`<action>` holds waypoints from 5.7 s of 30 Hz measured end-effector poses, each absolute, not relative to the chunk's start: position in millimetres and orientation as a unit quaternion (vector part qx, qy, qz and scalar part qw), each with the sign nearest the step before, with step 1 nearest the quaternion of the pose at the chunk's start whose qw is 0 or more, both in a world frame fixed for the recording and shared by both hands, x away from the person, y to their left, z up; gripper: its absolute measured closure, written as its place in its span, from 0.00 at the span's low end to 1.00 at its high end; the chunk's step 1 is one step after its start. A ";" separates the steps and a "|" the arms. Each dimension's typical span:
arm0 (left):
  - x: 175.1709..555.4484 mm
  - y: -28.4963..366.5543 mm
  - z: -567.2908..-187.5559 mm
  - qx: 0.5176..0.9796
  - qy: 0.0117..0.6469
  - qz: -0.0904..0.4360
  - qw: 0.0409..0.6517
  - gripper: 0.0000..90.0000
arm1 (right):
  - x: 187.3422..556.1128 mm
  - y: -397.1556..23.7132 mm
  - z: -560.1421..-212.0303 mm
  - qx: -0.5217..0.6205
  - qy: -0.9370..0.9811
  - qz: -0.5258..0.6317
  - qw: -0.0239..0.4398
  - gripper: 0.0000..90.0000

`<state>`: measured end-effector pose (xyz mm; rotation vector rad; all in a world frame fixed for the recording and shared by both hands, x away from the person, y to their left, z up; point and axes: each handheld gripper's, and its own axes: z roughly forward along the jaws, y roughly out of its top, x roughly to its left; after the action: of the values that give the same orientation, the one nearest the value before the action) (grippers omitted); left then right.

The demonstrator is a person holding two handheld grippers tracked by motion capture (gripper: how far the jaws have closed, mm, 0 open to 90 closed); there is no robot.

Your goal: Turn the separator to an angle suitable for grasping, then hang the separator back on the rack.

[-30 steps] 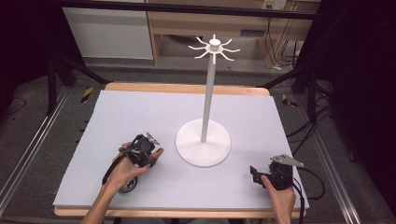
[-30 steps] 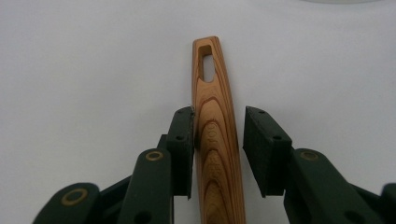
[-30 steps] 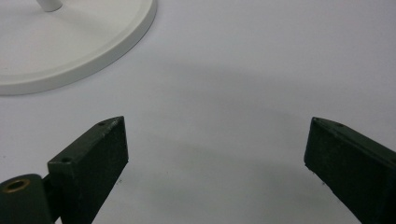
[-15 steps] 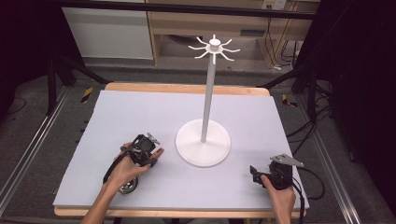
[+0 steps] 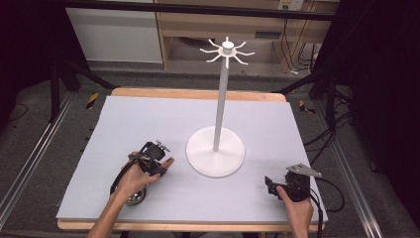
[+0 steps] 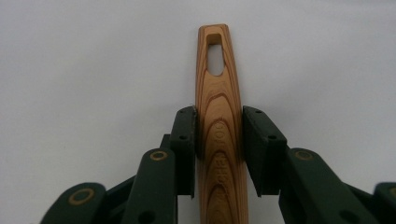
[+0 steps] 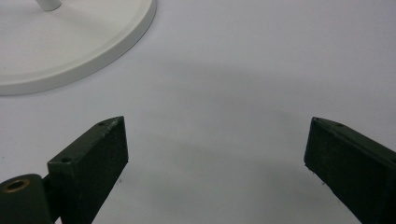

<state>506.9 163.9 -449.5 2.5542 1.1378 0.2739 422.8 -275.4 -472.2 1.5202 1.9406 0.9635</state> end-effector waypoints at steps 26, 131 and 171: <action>480.7 193.5 -421.5 0.866 0.401 0.122 0.272 0.75 | 422.1 -275.2 -472.7 0.558 0.710 0.354 0.242 0.07; 442.6 157.5 -224.5 0.701 0.302 0.271 0.587 0.75 | 423.3 -271.1 -474.3 0.557 0.713 0.356 0.235 0.07; 461.8 118.0 -191.5 0.709 0.276 0.265 0.592 0.75 | 423.5 -272.3 -474.9 0.555 0.715 0.355 0.235 0.08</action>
<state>461.8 118.0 -191.5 1.6495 0.6428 0.6173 423.5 -272.3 -474.9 1.5228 1.9612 0.9756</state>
